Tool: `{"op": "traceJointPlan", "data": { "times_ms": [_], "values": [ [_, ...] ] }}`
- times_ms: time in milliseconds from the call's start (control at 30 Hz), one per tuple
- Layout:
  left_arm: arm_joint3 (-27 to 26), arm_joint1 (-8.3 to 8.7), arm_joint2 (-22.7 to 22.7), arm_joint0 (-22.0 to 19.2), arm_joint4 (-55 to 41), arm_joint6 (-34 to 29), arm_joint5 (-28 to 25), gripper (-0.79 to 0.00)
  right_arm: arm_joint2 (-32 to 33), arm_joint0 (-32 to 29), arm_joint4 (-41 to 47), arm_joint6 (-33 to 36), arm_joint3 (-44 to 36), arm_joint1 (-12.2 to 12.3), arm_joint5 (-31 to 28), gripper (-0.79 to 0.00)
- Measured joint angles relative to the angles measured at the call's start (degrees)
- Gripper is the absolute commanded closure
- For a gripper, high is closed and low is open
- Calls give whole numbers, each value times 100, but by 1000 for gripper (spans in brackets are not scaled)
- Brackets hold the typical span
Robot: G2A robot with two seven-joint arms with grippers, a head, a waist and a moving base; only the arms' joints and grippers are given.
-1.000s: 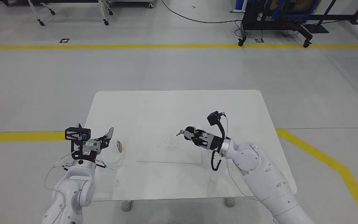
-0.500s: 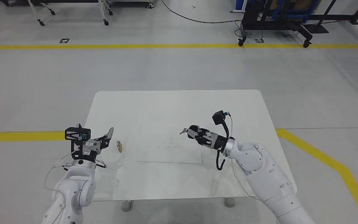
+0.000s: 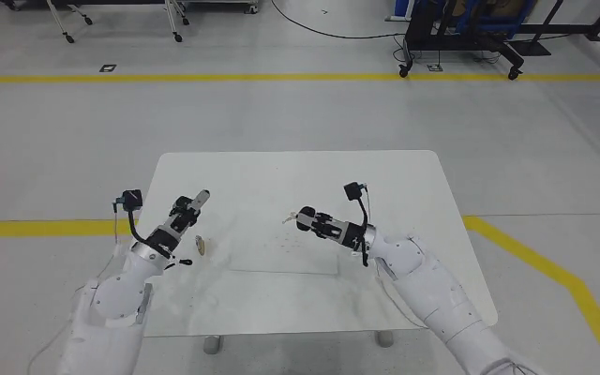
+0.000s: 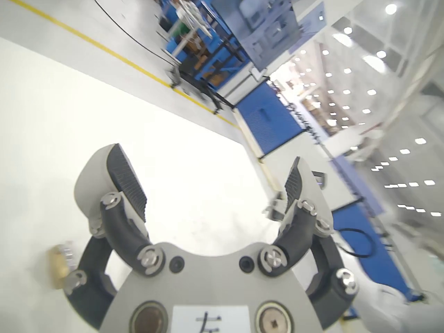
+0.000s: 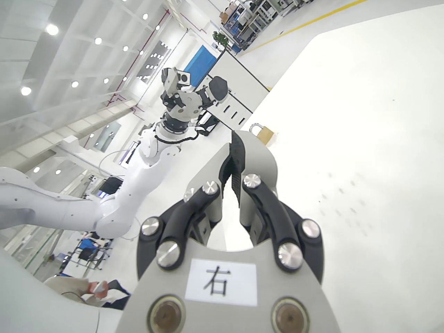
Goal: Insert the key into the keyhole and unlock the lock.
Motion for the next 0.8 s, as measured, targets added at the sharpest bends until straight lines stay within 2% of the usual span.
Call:
{"op": "traceJointPlan", "data": {
  "times_ms": [67, 133, 333, 433, 533, 800],
  "values": [
    [190, -1, 182, -294, -538, -538, 45, -785, -236, 234, 272, 45, 299, -99, -167, 0],
    [344, -10, 379, -516, -657, -797, 56, -785, -421, 410, 443, 119, 514, -178, -275, 0],
    [640, -75, 1085, -975, -221, -803, -172, -782, -853, 781, 766, 247, 1063, -386, -555, 0],
    [763, -103, 1329, -1055, -136, -720, -327, -659, -916, 867, 852, 173, 1272, -445, -691, 0],
    [901, -121, 1486, -1096, -174, -719, -506, -637, -931, 918, 937, 107, 1434, -482, -829, 0],
    [1085, -113, 1624, -1163, -216, -849, -784, -480, -948, 996, 900, -150, 1654, -559, -1038, 0]
  ]
}}
